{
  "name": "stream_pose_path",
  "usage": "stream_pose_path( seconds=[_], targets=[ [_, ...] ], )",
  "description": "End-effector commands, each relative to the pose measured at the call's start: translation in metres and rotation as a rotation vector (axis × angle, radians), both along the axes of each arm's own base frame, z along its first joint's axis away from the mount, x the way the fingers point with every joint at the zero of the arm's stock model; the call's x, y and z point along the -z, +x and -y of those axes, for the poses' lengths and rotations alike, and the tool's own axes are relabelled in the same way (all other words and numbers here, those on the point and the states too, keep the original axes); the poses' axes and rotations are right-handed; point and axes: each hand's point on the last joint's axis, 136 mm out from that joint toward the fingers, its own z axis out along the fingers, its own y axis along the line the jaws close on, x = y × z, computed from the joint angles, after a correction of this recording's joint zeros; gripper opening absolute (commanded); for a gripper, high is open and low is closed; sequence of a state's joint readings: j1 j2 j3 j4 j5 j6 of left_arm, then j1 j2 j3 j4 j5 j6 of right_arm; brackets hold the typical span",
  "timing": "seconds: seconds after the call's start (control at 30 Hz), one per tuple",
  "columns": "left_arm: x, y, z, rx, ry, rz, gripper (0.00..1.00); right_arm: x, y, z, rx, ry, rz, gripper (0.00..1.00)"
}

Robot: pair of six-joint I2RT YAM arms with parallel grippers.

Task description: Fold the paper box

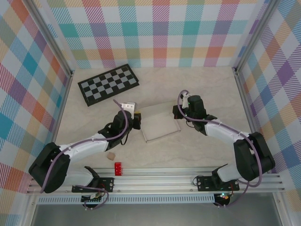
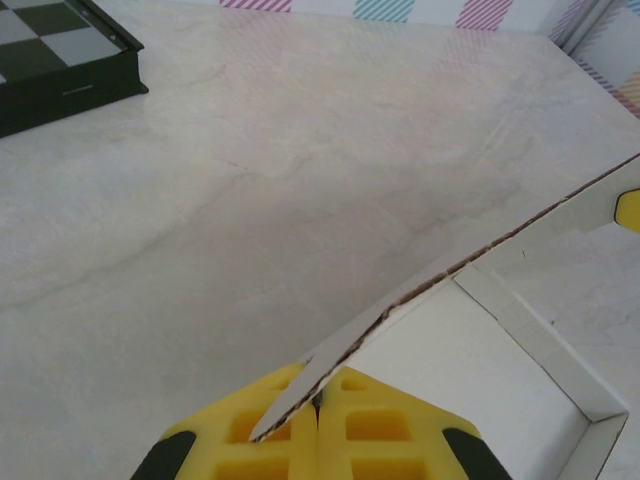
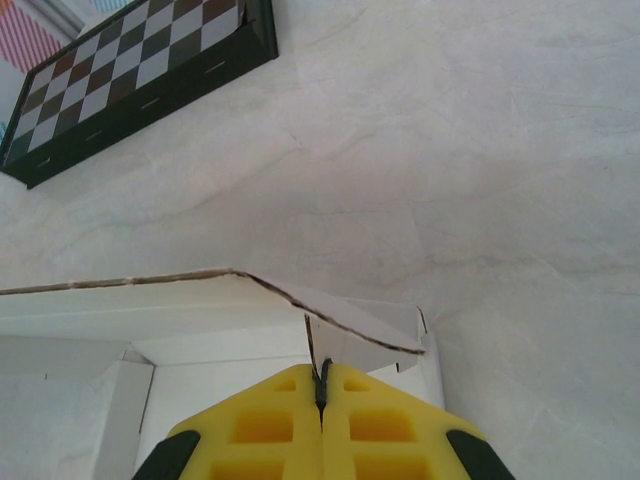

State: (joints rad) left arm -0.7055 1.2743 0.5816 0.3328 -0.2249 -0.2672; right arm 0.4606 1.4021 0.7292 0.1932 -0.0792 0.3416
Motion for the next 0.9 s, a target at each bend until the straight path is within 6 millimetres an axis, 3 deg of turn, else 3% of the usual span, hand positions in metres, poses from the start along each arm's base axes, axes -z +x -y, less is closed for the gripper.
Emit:
stream_pose_path(
  seconds=[0.0,0.07,0.13,0.3,0.43,0.57,0.73,0.87],
  targets=[
    [-0.01,-0.012,0.004,-0.029,-0.123,0.004,0.0,0.016,-0.032,-0.012,-0.117,-0.033,-0.036,0.0],
    [-0.01,-0.012,-0.005,-0.116,-0.183,-0.034,0.0,0.02,-0.04,-0.01,-0.12,-0.042,-0.049,0.0],
    [-0.024,-0.006,-0.009,-0.185,-0.229,-0.046,0.0,0.02,-0.047,-0.011,-0.121,-0.045,-0.057,0.0],
    [-0.055,0.009,0.001,-0.292,-0.325,-0.088,0.0,0.012,-0.055,-0.019,-0.097,-0.051,-0.068,0.0],
    [-0.053,0.011,0.017,-0.293,-0.432,-0.118,0.0,0.003,-0.05,-0.019,-0.05,-0.027,-0.063,0.0],
    [-0.05,0.007,0.03,-0.19,-0.391,-0.042,0.0,-0.001,-0.04,-0.022,-0.043,-0.021,-0.029,0.0],
    [-0.032,0.003,0.022,-0.177,-0.319,-0.013,0.0,-0.012,-0.024,-0.031,-0.05,-0.022,0.033,0.0],
    [-0.024,-0.001,0.021,-0.16,-0.318,-0.009,0.0,-0.008,-0.02,-0.038,-0.057,-0.022,0.023,0.0]
  ],
)
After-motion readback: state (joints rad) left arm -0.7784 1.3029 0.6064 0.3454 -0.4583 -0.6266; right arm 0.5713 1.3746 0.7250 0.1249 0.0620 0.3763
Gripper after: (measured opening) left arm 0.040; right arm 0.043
